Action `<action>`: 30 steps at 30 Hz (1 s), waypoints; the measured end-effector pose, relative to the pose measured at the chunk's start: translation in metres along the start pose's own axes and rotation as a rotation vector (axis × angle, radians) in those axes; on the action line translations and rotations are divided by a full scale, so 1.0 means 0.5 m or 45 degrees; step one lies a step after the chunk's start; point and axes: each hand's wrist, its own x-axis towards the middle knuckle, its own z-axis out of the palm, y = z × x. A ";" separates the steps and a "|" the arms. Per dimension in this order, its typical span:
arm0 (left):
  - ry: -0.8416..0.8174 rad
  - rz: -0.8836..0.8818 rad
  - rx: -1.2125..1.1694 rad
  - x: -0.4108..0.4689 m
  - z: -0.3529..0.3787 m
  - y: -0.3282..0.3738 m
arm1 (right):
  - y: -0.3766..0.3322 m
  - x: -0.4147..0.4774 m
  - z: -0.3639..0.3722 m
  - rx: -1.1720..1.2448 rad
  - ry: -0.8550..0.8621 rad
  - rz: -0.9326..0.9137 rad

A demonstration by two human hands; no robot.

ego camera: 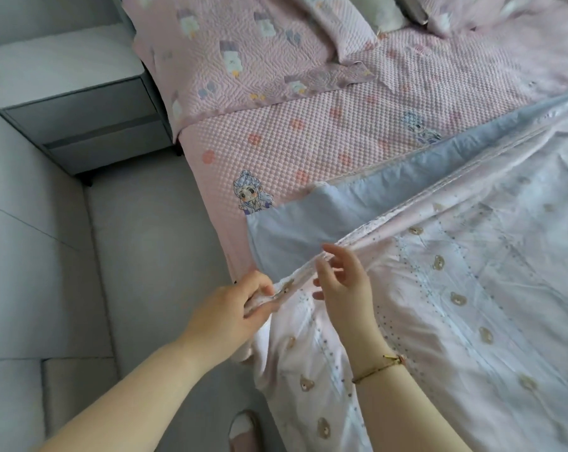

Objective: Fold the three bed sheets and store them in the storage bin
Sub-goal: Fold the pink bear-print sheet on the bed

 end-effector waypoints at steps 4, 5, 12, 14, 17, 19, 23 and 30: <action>-0.057 0.060 -0.045 -0.016 0.006 0.022 | -0.023 -0.013 -0.024 -0.383 -0.076 -0.042; -0.071 0.075 -0.063 -0.020 0.009 0.026 | -0.026 -0.017 -0.032 -0.450 -0.069 -0.012; -0.059 0.037 -0.192 -0.030 0.026 0.044 | -0.018 -0.050 -0.060 0.101 0.002 0.413; -0.038 0.044 -0.185 -0.033 0.026 0.043 | -0.020 -0.064 -0.058 0.238 -0.047 0.501; -0.004 0.051 -0.144 -0.034 0.024 0.043 | -0.027 -0.075 -0.047 0.301 -0.130 0.562; 0.014 0.028 -0.150 -0.034 0.019 0.048 | -0.030 -0.074 -0.037 0.274 -0.150 0.550; 0.141 0.007 -0.140 -0.029 0.006 0.045 | -0.036 -0.076 -0.034 0.364 -0.194 0.598; 0.176 0.118 -0.047 -0.026 -0.042 0.069 | -0.067 -0.063 -0.039 -0.331 0.120 0.000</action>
